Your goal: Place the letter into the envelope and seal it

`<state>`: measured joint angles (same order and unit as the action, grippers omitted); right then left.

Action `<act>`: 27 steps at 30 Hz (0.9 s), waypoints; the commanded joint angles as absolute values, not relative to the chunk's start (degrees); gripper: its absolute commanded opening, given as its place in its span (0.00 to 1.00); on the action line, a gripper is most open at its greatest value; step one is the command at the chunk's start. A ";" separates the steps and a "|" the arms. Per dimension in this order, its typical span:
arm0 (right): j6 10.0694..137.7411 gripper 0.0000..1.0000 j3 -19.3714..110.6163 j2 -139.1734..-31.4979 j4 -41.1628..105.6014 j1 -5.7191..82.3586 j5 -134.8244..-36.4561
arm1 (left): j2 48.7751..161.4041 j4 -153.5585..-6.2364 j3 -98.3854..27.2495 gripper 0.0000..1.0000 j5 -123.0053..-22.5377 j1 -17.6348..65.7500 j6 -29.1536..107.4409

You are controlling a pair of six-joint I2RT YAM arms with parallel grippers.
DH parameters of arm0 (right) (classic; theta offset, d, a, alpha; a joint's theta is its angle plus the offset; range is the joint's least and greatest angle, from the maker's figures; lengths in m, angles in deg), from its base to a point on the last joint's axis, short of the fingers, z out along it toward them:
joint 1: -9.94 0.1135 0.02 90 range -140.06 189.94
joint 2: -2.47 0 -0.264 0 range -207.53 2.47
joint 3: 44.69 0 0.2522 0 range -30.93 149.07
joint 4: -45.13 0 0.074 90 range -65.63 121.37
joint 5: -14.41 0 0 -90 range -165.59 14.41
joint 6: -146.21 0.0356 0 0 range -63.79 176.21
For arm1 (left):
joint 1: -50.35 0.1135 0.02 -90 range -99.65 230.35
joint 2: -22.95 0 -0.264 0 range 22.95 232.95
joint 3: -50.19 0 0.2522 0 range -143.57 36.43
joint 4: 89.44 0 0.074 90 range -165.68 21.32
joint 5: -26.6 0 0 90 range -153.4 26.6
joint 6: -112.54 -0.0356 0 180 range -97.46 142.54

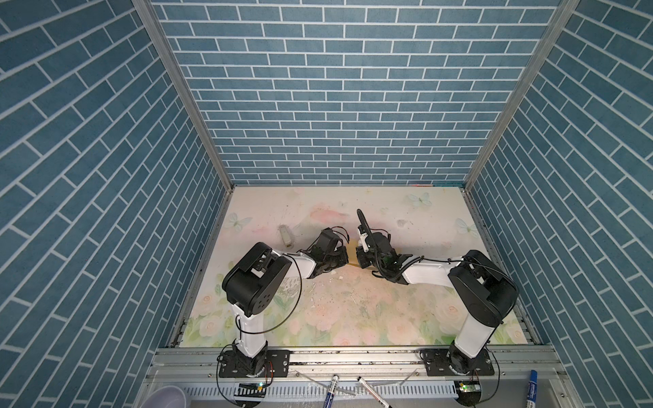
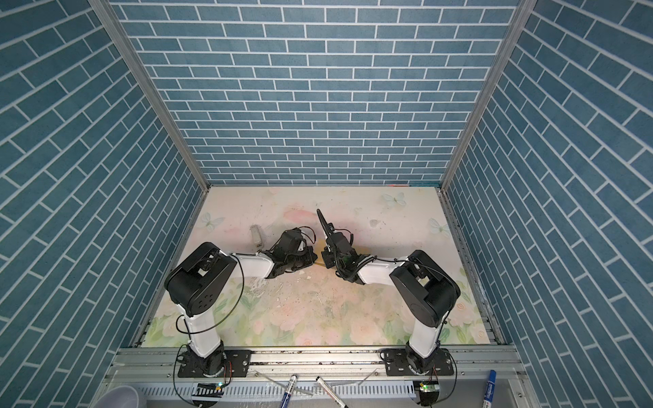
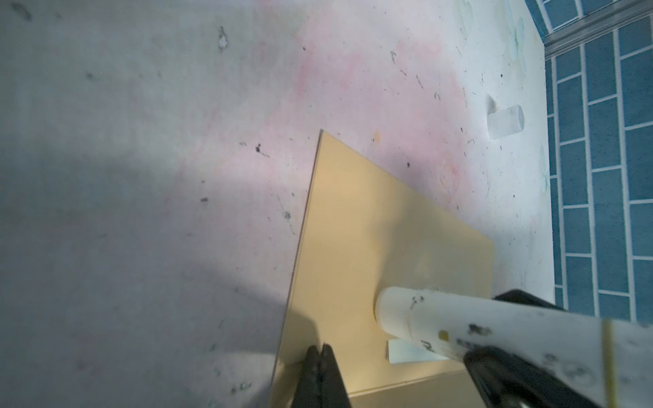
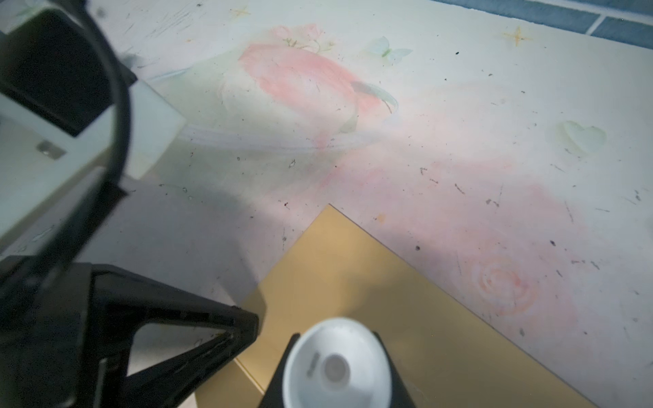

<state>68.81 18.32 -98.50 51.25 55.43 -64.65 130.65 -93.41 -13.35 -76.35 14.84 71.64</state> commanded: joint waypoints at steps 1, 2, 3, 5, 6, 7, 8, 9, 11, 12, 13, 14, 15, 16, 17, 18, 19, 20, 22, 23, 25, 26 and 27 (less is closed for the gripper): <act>66.00 0.00 19.92 -100.05 51.67 55.72 -61.76 | 135.43 -83.68 -11.20 0.00 -74.69 14.49 71.23; 65.60 0.00 19.73 -100.31 51.43 55.73 -61.43 | 135.45 -83.68 -11.20 0.00 -74.72 14.48 71.27; 65.29 0.00 19.49 -100.31 51.23 55.85 -61.12 | 135.45 -83.68 -11.15 0.00 -74.74 14.49 71.31; 64.76 0.00 18.78 -100.07 50.75 55.82 -60.34 | 135.45 -83.61 -11.12 0.00 -74.64 14.48 71.32; 64.59 0.00 18.31 -99.78 50.57 55.85 -60.01 | 135.45 -83.63 -11.12 0.00 -74.65 14.49 71.32; 64.38 0.00 17.85 -99.53 50.30 55.82 -59.74 | 135.40 -83.46 -11.12 0.00 -74.56 14.49 71.32; 64.26 0.00 17.40 -99.17 49.82 55.86 -59.48 | 135.53 -83.42 -11.12 0.00 -74.50 14.45 71.32; 64.23 0.00 17.00 -98.93 49.50 55.82 -59.05 | 135.53 -83.41 -11.12 0.00 -74.50 14.49 71.32; 64.10 0.00 16.15 -98.32 48.95 55.73 -58.01 | 135.53 -83.31 -11.12 0.00 -74.41 14.48 71.34; 64.05 0.00 15.68 -98.03 48.86 55.64 -57.56 | 135.50 -83.28 -11.12 0.00 -74.47 14.45 71.39; 64.10 0.00 15.21 -97.72 48.89 55.49 -57.26 | 135.57 -83.28 -11.14 0.00 -74.36 14.48 71.33; 64.18 0.00 14.75 -97.42 48.86 55.34 -57.09 | 135.62 -83.24 -11.17 0.00 -74.33 14.48 71.34; 64.12 0.00 14.41 -97.17 48.86 55.22 -56.98 | 135.71 -83.24 -11.14 0.00 -74.32 14.49 71.38; 64.19 0.00 14.09 -96.91 48.66 55.07 -56.82 | 135.72 -83.24 -11.14 0.00 -74.35 14.48 71.49; 64.20 0.00 13.76 -96.73 48.52 54.88 -56.70 | 135.71 -83.24 -11.12 0.00 -74.31 14.44 71.45; 64.21 0.00 13.60 -96.60 48.40 54.79 -56.68 | 135.73 -83.26 -11.15 0.00 -74.36 14.49 71.49; 64.25 0.00 13.25 -96.37 48.21 54.55 -56.65 | 135.80 -83.13 -11.13 0.00 -74.35 14.49 71.38; 64.20 0.00 12.99 -96.16 48.18 54.42 -56.47 | 135.80 -83.10 -11.13 0.00 -74.31 14.49 71.47; 64.33 0.00 12.38 -95.75 48.03 54.16 -56.34 | 135.80 -83.06 -11.12 0.00 -74.30 14.49 71.47; 64.35 0.00 12.07 -95.46 48.00 54.02 -56.33 | 135.80 -83.06 -11.12 0.00 -74.30 14.49 71.48; 64.42 0.00 11.54 -95.09 47.81 53.85 -56.19 | 135.84 -83.06 -11.19 0.00 -74.29 14.47 71.49; 64.48 0.00 11.19 -94.93 47.76 53.64 -56.07 | 135.88 -82.98 -11.20 0.00 -74.30 14.49 71.49; 64.53 0.00 10.88 -94.77 47.70 53.54 -55.99 | 135.89 -82.97 -11.20 0.00 -74.29 14.49 71.42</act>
